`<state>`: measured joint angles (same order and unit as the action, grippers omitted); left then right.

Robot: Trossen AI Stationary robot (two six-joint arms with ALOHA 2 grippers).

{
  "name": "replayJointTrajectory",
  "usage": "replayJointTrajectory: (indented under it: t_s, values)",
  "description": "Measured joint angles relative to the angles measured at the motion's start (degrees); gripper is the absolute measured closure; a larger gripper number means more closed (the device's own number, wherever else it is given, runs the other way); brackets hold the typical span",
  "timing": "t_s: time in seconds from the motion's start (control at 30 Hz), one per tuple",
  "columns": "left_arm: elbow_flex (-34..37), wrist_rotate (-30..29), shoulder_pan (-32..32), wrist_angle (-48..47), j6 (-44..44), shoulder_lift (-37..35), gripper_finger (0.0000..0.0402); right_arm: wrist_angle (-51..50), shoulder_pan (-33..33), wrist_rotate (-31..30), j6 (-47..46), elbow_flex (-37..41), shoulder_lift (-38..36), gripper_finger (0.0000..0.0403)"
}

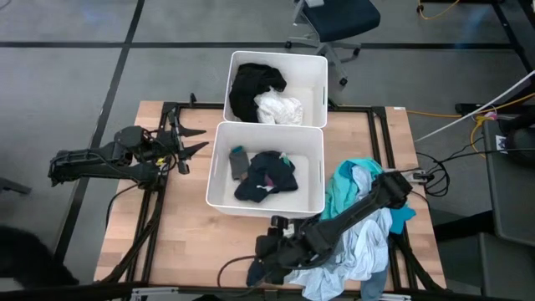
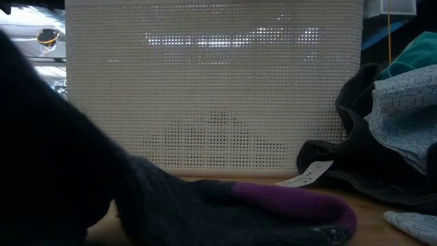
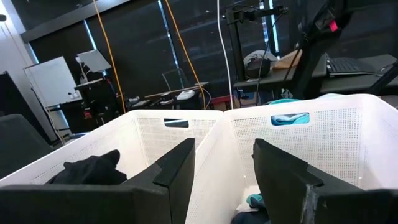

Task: Sort clothes
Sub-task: Put the dark blue sock into the bottom white bin

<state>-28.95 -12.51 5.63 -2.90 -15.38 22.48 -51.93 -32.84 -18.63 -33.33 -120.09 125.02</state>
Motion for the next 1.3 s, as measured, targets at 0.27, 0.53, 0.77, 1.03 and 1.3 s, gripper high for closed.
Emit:
replayJointTrajectory:
  t_s: [0.27,0.53,0.77,1.03,1.3]
  values:
    - [-0.02,0.0,-0.02,-0.08,0.0,0.0,0.0251,2.25,0.65,3.66,8.75,0.01,4.18,0.0187]
    - [0.0,0.0,-0.02,-0.46,-0.02,0.0,0.0251,4.28,0.7,4.9,17.57,0.01,8.2,0.0187]
    - [-0.01,0.0,-0.02,-0.5,-0.02,-0.01,0.0251,4.26,0.72,7.07,20.82,0.02,11.39,0.0187]
    - [0.0,0.0,0.0,-0.51,-0.02,0.0,0.0251,4.17,1.05,9.2,22.6,0.06,14.52,0.0187]
    - [-0.01,0.0,-0.02,-0.59,-0.02,-0.01,0.0251,4.57,2.51,10.78,23.34,-0.03,16.58,0.02]
